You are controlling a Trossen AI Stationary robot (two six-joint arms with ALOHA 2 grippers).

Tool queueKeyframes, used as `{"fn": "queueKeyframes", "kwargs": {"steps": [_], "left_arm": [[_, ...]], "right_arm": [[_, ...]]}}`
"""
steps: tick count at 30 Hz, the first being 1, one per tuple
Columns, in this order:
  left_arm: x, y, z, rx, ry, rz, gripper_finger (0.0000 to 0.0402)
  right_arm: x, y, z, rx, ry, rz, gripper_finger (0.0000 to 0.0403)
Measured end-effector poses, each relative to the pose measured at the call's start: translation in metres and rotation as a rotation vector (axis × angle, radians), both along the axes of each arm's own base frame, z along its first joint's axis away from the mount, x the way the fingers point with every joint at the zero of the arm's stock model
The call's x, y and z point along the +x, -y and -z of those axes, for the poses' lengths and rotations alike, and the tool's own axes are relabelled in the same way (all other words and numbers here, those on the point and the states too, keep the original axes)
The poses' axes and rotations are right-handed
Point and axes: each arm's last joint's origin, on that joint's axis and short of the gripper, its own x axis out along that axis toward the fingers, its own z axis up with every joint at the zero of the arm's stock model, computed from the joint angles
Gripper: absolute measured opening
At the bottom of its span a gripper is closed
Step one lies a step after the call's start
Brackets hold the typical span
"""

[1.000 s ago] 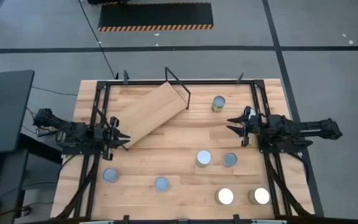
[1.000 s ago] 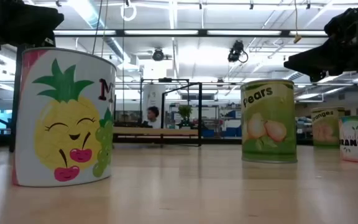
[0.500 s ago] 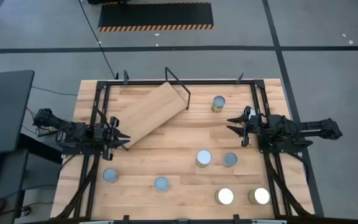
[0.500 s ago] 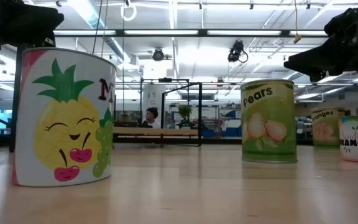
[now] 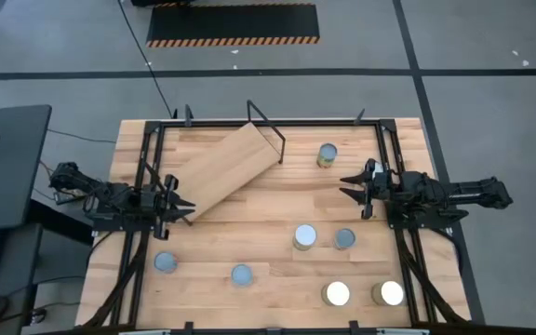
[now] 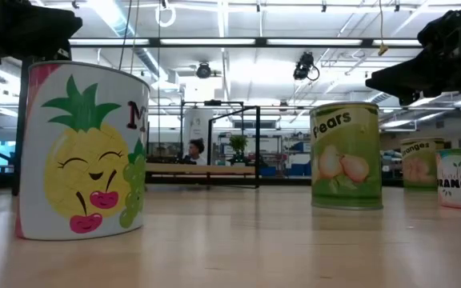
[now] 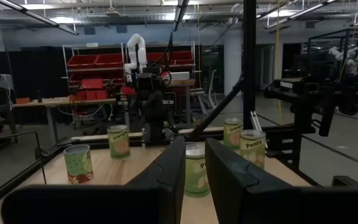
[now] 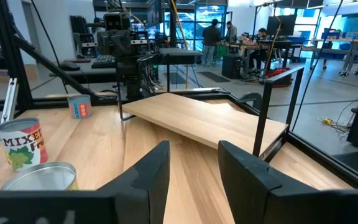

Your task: Pick and place cans onto a shelf

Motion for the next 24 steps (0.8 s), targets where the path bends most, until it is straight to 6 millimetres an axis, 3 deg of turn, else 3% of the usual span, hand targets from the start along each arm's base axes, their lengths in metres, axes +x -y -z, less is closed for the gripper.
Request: {"fn": "queueKeyframes", "kwargs": {"steps": [16,19,24], "left_arm": [[0.0,0.0,0.0,0.0,0.001,0.0,0.0069],[0.0,-0.004,-0.001,0.018,0.007,-0.12,0.0068],[-0.003,-0.015,-0.012,-0.403,0.03,-0.407,0.0068]], "right_arm": [[0.0,0.0,0.0,0.0,0.0,0.0,0.0144],[0.0,0.0,0.0,0.0,0.001,0.0,0.0144],[0.0,0.0,0.0,0.0,0.001,0.0,0.0144]]}}
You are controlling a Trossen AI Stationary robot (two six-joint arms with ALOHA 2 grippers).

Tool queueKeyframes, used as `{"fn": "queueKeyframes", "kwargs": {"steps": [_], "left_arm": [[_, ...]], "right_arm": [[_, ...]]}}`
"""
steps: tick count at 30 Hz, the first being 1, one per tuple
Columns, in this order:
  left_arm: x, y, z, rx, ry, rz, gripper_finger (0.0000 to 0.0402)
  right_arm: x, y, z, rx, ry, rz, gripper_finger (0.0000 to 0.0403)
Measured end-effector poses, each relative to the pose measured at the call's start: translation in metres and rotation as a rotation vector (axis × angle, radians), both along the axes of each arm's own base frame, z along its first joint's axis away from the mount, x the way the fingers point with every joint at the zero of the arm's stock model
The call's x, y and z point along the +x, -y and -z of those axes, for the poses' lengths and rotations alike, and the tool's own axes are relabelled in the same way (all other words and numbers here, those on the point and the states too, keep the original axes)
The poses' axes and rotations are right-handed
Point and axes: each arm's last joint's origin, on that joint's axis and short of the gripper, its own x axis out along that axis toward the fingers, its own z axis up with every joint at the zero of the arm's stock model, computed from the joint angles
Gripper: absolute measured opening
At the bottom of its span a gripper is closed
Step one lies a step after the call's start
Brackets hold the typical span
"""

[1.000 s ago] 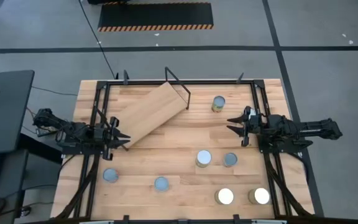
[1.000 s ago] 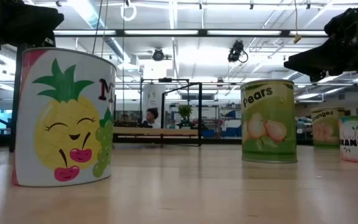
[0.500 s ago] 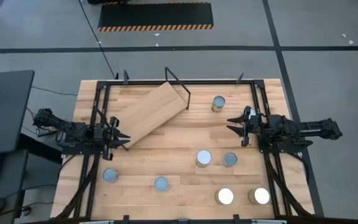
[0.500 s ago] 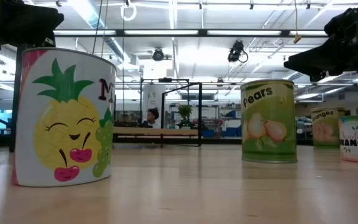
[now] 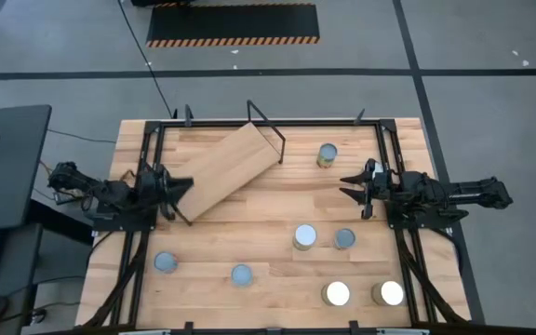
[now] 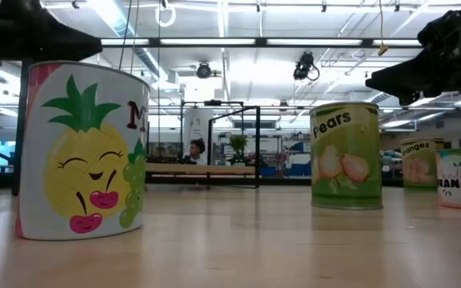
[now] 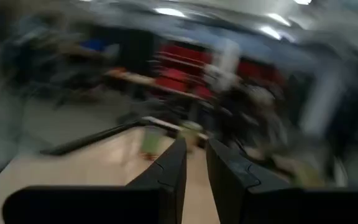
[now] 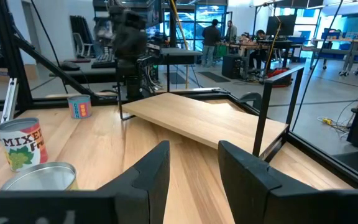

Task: Pick and place cans onto a shelf
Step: Put the canned mixed fruits on the shelf

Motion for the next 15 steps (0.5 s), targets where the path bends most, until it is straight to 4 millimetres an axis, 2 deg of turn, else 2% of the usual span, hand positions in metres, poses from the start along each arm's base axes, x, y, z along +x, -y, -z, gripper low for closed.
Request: {"fn": "queueKeyframes", "kwargs": {"steps": [3,6,8,11,15], "left_arm": [[-0.002,-0.002,-0.009,-0.122,0.06,-0.047,0.0068],[-0.006,-0.003,-0.025,-0.118,0.113,0.006,0.0068],[-0.009,-0.002,-0.041,-0.012,0.111,0.061,0.0068],[-0.008,-0.001,-0.065,0.141,0.052,0.047,0.0068],[0.011,0.007,-0.097,0.313,-0.069,0.018,0.0068]], "right_arm": [[0.0,0.0,0.0,0.0,0.0,0.0,0.0144],[0.0,0.0,0.0,0.0,0.0,0.0,0.0144],[0.0,0.0,0.0,0.0,-0.001,0.0,0.0144],[0.0,0.0,0.0,0.0,0.0,0.0,0.0144],[0.0,0.0,0.0,0.0,0.0,0.0,0.0144]]}}
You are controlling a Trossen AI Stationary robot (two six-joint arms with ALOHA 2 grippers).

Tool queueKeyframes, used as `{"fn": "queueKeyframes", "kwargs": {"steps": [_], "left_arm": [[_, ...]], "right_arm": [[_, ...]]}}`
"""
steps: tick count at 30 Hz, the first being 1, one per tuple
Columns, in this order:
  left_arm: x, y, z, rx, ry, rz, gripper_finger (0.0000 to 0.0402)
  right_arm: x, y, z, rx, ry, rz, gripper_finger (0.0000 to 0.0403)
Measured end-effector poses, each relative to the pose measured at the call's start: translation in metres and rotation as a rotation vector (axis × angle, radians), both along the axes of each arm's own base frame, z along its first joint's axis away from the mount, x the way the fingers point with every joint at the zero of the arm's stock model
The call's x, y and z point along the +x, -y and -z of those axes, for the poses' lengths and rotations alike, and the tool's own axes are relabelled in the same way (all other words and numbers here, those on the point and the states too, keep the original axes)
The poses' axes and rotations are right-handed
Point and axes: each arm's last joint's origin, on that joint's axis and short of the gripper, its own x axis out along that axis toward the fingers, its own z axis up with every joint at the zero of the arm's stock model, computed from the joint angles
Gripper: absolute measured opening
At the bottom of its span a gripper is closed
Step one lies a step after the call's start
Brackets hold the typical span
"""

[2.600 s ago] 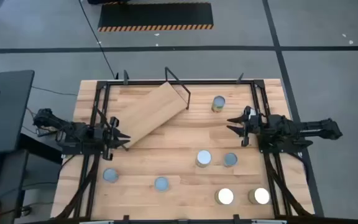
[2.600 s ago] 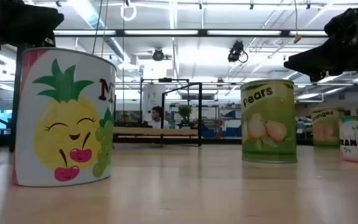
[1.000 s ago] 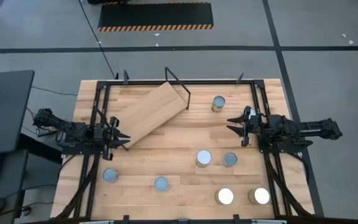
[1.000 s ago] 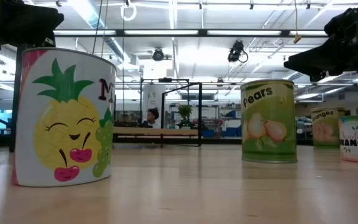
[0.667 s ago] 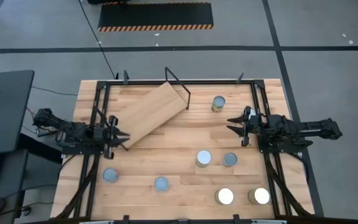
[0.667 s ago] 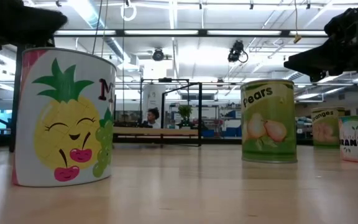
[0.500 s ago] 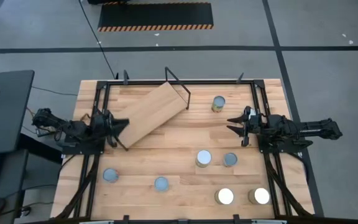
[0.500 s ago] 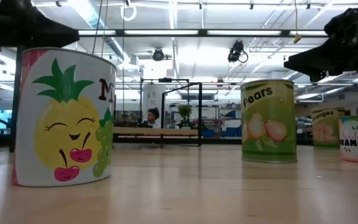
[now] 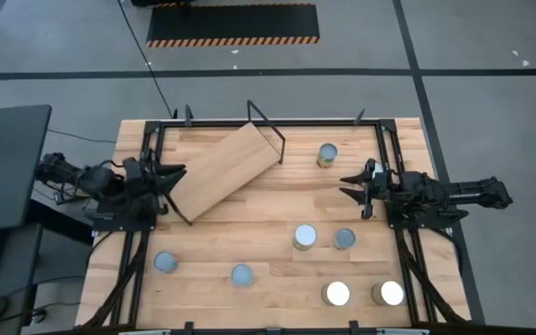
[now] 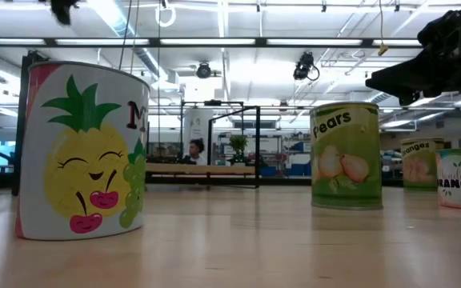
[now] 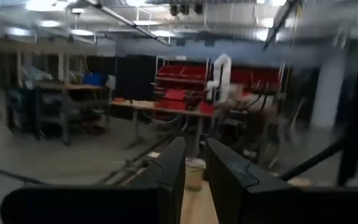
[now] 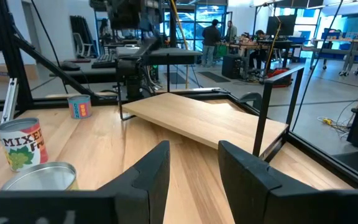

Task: Pick and place cans onto a shelf
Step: Put the canned mixed fruits on the shelf

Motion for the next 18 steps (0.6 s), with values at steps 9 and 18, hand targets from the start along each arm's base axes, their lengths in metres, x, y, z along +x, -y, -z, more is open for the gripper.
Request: {"fn": "queueKeyframes", "kwargs": {"steps": [9,18], "left_arm": [[0.081,0.019,-0.063,-0.051,-0.258,-0.205,0.0103],[0.14,0.032,-0.105,-0.409,-0.559,0.001,0.0196]], "right_arm": [[0.0,0.0,0.0,0.0,0.0,0.0,0.0144],[0.0,0.0,-0.002,-0.055,0.005,0.002,0.0144]]}}
